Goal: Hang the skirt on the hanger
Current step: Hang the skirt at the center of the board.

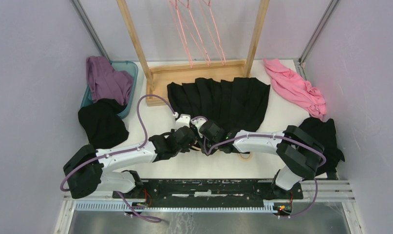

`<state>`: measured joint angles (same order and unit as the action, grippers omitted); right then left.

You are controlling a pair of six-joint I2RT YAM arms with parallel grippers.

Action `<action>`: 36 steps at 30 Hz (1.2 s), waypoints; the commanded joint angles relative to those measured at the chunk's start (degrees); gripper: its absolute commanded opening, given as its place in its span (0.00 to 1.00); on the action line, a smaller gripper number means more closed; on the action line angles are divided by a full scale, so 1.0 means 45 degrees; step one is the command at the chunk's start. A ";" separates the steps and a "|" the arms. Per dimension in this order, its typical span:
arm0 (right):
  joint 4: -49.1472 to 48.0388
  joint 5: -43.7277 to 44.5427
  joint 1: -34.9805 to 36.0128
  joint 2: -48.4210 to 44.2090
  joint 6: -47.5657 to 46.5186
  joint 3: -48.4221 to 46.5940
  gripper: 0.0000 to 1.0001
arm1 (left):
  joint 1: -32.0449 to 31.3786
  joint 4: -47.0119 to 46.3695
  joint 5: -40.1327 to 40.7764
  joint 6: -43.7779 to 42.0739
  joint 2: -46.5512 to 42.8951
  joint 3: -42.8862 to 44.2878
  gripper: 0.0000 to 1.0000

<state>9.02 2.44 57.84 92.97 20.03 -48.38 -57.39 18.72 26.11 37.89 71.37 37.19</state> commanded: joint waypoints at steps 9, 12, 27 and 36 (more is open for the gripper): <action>-0.0470 -0.0032 -0.0041 0.0102 0.0609 0.0507 0.01 | -0.0163 -0.0170 0.0508 -0.0100 -0.0767 0.0681 0.03; -0.0507 -0.0014 -0.0039 -0.0018 0.0617 0.0659 0.01 | -0.0179 -0.0049 0.0674 -0.0062 -0.1022 0.0710 0.03; -0.0245 0.0804 -0.0243 -0.0125 0.1014 0.0532 0.01 | -0.0174 0.0099 0.0145 0.0100 -0.2098 0.0437 0.03; 0.0363 0.1076 -0.1053 -0.0052 0.1280 -0.1053 0.01 | -0.0620 -0.0228 -0.0135 0.0995 -0.2569 -0.1110 0.03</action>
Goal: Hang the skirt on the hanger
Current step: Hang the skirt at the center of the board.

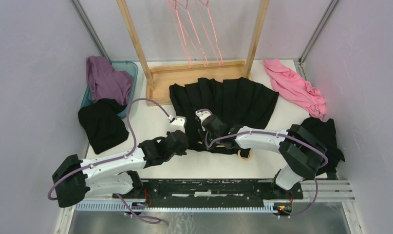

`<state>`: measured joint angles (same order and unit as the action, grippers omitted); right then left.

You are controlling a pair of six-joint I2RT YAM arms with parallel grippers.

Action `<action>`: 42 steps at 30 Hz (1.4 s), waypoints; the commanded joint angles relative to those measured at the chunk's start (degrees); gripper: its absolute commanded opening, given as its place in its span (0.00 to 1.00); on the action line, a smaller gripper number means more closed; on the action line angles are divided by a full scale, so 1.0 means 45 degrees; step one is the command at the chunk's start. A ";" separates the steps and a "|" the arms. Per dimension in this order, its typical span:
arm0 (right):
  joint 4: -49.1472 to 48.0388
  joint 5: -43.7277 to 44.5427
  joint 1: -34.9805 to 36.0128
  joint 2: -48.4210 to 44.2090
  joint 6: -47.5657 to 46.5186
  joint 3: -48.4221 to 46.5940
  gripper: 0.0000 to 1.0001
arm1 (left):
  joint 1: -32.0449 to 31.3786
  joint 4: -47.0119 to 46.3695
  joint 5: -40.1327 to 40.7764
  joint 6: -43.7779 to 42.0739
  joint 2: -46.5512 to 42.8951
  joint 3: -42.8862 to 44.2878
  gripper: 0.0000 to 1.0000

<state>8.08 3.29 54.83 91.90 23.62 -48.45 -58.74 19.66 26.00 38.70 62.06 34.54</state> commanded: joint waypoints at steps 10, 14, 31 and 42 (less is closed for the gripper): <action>0.0756 0.1598 -0.0514 0.0829 0.1105 -0.2484 0.01 | -0.1533 -0.1248 0.0043 0.1552 -0.0006 -0.0741 0.03; 0.0554 0.1929 -0.0524 0.0914 0.1298 -0.2714 0.01 | -0.2056 -0.1784 0.0082 0.1738 0.0728 -0.0574 0.03; 0.0122 0.0174 -0.0224 0.2968 0.1554 -0.5093 0.01 | -0.4518 -0.3470 0.0698 0.1733 0.3295 0.1208 0.03; -0.0989 -0.1997 0.0350 0.3496 0.0256 -0.5521 0.01 | -0.5474 -0.5118 0.0803 0.0747 0.3752 0.1561 0.03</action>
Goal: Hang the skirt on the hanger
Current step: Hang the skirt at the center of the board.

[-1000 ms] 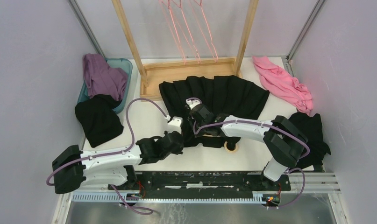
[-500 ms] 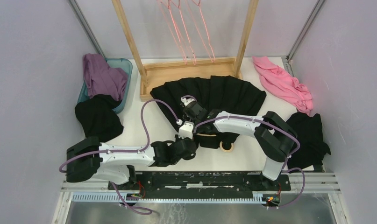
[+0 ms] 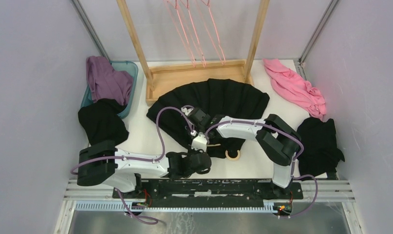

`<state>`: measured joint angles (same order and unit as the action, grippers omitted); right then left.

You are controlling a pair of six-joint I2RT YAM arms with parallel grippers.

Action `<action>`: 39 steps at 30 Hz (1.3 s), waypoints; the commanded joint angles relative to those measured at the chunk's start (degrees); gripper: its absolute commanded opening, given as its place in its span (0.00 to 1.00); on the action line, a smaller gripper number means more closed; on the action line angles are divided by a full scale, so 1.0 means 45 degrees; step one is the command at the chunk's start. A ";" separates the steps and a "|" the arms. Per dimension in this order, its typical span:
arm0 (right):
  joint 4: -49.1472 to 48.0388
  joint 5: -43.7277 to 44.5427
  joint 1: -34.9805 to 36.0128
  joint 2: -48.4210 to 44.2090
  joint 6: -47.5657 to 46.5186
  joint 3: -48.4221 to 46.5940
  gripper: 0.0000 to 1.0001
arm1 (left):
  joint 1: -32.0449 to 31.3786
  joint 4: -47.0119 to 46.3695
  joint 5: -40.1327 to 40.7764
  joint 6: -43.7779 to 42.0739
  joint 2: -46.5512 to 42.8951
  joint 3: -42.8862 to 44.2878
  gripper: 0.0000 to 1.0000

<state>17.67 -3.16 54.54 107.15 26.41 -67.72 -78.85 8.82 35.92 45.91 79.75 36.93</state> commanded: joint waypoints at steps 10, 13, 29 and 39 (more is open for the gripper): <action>-0.3105 -0.1421 0.0653 -0.0082 -0.1147 -0.1648 0.01 | -0.1521 -0.2997 -0.1296 -0.1588 -0.0129 0.1467 0.03; -0.2989 -0.2188 0.0654 0.0155 -0.1498 -0.1942 0.01 | -0.1521 -0.3564 -0.1449 -0.1739 -0.0229 0.1196 0.03; -0.3737 -0.5906 0.0672 0.1235 -0.2611 -0.2236 0.01 | -0.1483 -0.5877 -0.1252 -0.3481 -0.0691 0.0201 0.12; -0.2315 -0.5873 0.0589 0.1526 -0.2745 -0.2551 0.35 | -0.1483 -0.4838 -0.0172 -0.3521 -0.0794 0.0270 0.39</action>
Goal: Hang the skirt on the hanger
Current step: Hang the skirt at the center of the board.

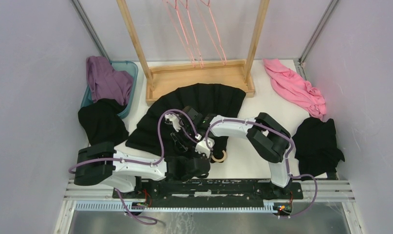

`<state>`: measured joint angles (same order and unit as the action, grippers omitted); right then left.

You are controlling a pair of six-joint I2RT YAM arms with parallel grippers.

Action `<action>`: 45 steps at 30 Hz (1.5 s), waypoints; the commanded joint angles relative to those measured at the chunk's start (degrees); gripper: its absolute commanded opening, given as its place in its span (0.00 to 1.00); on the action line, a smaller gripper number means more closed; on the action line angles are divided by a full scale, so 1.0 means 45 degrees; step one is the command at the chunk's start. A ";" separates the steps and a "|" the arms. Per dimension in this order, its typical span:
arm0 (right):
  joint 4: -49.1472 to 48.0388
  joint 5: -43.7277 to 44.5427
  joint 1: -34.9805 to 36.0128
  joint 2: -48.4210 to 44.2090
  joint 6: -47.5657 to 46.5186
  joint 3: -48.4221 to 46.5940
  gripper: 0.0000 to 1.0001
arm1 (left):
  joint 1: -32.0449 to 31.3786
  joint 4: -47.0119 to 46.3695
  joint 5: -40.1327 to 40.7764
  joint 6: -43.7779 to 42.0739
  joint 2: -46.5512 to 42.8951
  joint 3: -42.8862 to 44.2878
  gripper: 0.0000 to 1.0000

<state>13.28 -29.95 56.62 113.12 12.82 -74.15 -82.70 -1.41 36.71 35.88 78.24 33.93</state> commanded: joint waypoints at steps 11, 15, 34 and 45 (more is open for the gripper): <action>0.1316 0.1736 -0.0361 -0.0862 0.1363 -0.1330 0.64 | -0.0647 -0.2325 0.0015 -0.0865 -0.1064 0.0274 0.40; 0.1186 0.1977 -0.0528 -0.1487 0.1461 -0.0861 0.64 | -0.0689 -0.2272 -0.0142 -0.1111 -0.1259 0.0527 0.40; 0.4548 0.4296 -0.0545 -0.6046 0.0577 0.1440 0.70 | -0.0860 0.2978 0.1063 0.0302 -0.5032 0.1475 0.40; 0.3075 0.4001 0.1133 -0.7284 0.1535 0.3477 0.66 | -0.0861 0.8642 0.3736 0.4444 -0.6818 0.1991 0.42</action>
<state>32.29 -11.84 59.13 82.08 16.82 -61.19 -86.39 25.96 45.87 45.15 49.60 40.03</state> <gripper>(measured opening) 0.664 0.406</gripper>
